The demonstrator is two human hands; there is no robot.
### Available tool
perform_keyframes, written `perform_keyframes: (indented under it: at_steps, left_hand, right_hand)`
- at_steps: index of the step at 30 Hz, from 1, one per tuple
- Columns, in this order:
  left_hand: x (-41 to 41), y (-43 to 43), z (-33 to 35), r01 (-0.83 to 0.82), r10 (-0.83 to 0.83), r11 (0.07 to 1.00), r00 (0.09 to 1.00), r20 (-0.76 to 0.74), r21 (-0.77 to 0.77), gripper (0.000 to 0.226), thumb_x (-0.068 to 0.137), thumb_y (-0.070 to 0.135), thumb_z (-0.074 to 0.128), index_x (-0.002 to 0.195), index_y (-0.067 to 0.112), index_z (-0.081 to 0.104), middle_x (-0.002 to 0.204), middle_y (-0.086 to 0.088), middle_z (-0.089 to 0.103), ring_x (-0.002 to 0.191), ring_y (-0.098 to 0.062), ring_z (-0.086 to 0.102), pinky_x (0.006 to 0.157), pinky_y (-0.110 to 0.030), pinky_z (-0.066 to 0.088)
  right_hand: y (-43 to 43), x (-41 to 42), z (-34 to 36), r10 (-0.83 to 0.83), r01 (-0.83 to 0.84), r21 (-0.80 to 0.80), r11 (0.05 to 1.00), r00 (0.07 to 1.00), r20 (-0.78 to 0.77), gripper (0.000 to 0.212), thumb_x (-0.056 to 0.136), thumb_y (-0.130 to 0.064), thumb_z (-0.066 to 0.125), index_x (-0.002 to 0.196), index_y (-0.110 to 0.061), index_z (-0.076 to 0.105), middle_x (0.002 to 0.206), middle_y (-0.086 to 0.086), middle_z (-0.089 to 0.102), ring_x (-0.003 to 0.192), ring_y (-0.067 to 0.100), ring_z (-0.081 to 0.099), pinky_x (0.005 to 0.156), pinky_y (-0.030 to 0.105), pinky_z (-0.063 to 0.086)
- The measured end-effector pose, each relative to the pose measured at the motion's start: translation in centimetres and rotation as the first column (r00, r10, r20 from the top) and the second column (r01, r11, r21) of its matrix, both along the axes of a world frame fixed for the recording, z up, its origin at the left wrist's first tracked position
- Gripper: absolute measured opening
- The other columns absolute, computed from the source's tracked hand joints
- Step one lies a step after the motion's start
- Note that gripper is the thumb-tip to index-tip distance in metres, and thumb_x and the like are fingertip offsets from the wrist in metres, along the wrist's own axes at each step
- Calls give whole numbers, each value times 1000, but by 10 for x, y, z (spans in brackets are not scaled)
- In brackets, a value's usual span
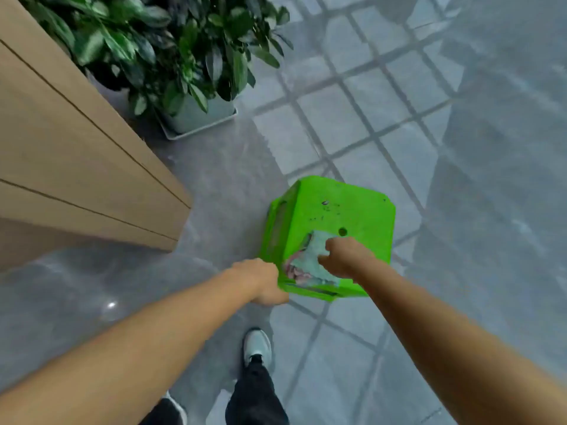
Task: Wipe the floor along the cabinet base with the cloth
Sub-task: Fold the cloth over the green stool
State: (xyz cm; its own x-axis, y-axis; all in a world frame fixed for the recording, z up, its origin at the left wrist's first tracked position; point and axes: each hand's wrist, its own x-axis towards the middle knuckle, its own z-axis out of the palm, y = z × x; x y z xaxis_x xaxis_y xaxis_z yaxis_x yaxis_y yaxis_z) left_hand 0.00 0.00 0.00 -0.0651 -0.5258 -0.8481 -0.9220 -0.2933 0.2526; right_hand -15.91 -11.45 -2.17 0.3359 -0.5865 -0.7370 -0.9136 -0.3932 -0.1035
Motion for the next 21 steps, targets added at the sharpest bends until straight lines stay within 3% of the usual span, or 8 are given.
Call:
perform_keyframes:
  at_steps: [4,7,10,12,15,17,19,21]
  left_hand:
    - [-28,-11,-66,-131,127,976,991,-35,-171,63,87,65,46,142,32,45,133,-14,63,123,-38,61,95,-42,49]
    - [-47,-22,-105,-341,318,882,940,-122,-325,59,88,64,49,132,26,43,130,-12,60,120,-39,61,89,-42,49]
    - [-61,-29,-131,-483,430,807,875,-223,-338,62,87,61,54,136,25,41,131,-11,54,119,-40,60,91,-46,50]
    - [-64,-28,-142,-561,486,748,827,-284,-355,56,87,53,61,134,27,46,126,-9,53,116,-37,60,92,-46,51]
    - [-59,-16,-156,-666,546,632,746,-381,-396,36,85,38,68,115,21,61,113,-6,55,109,-32,59,90,-44,50]
    - [-46,1,-162,-717,582,579,697,-419,-387,25,79,33,69,96,16,63,106,-3,50,104,-28,51,92,-38,45]
    - [-21,21,-167,-796,682,536,604,-412,-281,20,72,32,70,77,19,55,95,1,50,92,-22,50,80,-30,41]
    - [9,46,-171,-928,853,372,351,-386,-21,23,66,31,72,66,19,51,77,1,57,77,-20,53,64,-31,37]
  right_hand:
    - [4,-21,-71,-158,159,-18,987,986,50,40,92,-31,55,124,-8,52,130,26,58,116,41,58,91,40,48]
    - [16,-35,-108,-226,246,-69,967,949,222,39,88,-25,63,118,-8,46,122,25,48,104,45,59,86,45,49]
    - [25,-44,-123,-336,400,-106,910,864,374,38,82,-18,71,113,-10,50,108,14,42,90,35,54,84,41,48]
    - [31,-42,-125,-422,515,-98,852,785,453,37,79,-12,72,110,-11,52,104,10,38,90,25,44,88,37,45]
    - [43,-28,-127,-506,617,-81,783,707,493,37,77,-3,68,109,-11,53,107,11,38,93,18,36,86,30,40]
    - [55,-9,-127,-481,562,-31,826,734,479,37,76,0,66,108,-11,53,106,9,36,87,17,35,75,26,35]
    - [72,15,-125,-400,454,5,891,779,483,35,75,2,67,106,-10,55,104,8,36,81,16,37,70,25,33]
    - [93,45,-125,-307,337,35,941,807,505,31,74,3,65,102,-10,61,100,7,38,81,19,42,77,30,39]
